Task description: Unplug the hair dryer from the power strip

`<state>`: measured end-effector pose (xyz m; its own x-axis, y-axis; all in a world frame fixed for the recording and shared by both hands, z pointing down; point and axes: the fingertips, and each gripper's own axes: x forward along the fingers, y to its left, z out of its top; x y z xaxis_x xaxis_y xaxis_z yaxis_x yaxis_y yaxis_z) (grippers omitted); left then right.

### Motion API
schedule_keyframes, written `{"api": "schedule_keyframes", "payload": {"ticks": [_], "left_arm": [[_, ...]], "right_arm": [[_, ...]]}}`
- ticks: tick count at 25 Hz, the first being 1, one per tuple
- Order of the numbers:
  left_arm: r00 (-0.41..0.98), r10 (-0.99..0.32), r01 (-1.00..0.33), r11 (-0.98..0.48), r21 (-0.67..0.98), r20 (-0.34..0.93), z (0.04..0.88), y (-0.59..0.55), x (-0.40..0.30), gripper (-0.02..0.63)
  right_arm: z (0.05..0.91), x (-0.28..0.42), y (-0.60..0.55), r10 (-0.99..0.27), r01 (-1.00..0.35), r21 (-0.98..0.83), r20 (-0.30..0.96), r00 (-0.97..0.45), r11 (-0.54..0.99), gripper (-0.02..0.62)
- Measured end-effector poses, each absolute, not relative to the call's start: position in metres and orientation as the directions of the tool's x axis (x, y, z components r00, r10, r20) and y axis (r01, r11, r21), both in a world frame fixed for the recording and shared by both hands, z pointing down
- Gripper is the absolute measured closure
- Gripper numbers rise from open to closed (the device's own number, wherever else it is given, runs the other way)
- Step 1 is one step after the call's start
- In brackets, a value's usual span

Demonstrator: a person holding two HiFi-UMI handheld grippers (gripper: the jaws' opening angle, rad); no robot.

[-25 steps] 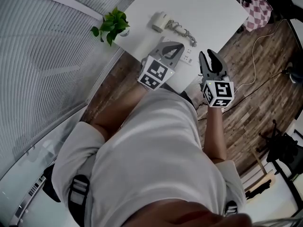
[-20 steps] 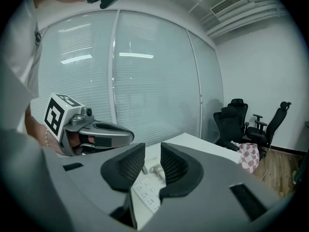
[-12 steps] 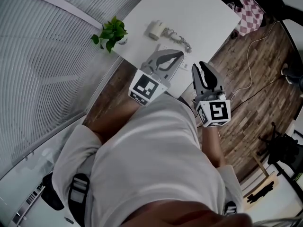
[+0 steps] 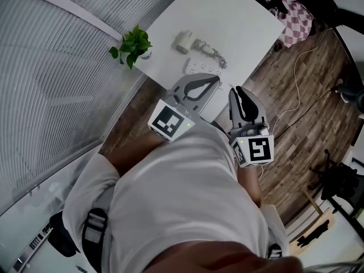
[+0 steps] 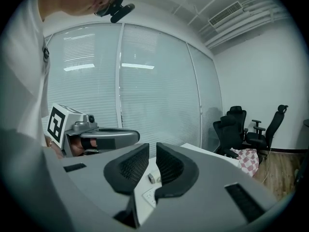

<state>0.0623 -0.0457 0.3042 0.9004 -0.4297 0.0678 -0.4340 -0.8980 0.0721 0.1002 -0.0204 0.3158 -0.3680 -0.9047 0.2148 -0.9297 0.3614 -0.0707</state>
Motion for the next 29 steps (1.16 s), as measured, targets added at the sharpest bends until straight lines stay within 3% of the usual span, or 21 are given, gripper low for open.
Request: {"api": "schedule_keyframes", "payload": {"ticks": [6, 29], "left_arm": [[0.901, -0.429, -0.433, -0.898, 0.073, 0.067, 0.301, -0.044, 0.063, 0.577], [0.899, -0.432, -0.437, -0.895, 0.083, 0.076, 0.302, -0.061, 0.069, 0.577]], "right_arm": [[0.312, 0.101, -0.022, -0.909, -0.93, -0.059, 0.198, -0.366, 0.362, 0.558], [0.315, 0.107, -0.038, -0.902, -0.927, -0.07, 0.214, -0.374, 0.368, 0.558]]}}
